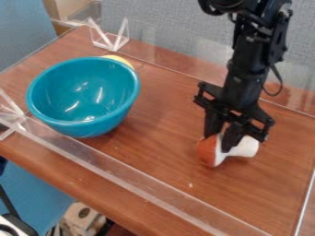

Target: Remove the mushroom from the blue bowl and put it on the table

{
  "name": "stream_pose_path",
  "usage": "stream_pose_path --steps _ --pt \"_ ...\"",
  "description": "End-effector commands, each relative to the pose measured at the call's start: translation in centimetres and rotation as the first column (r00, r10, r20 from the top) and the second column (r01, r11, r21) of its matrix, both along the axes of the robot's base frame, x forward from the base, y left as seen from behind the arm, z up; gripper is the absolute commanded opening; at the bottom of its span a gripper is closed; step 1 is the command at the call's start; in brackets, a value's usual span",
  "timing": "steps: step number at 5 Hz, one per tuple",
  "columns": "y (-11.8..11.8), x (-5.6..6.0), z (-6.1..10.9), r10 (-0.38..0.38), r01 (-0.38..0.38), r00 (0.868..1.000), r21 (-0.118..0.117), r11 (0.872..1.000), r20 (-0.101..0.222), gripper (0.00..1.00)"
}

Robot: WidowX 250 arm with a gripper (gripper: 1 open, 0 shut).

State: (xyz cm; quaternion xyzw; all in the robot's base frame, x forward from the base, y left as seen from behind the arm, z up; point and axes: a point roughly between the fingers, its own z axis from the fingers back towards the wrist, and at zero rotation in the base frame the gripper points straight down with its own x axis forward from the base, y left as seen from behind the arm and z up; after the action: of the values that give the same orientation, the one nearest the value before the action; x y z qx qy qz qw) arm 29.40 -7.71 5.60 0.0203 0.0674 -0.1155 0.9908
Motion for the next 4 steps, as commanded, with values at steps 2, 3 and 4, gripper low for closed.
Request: stream_pose_path --steps 2,3,4 --pt "-0.19 0.32 0.90 -0.010 0.009 0.999 0.008 1.000 0.042 0.00" --pt "-0.01 0.48 1.14 0.001 -0.002 0.999 0.008 1.000 0.040 1.00" --pt "0.18 0.64 1.72 0.015 -0.016 0.999 0.010 1.000 0.046 1.00"
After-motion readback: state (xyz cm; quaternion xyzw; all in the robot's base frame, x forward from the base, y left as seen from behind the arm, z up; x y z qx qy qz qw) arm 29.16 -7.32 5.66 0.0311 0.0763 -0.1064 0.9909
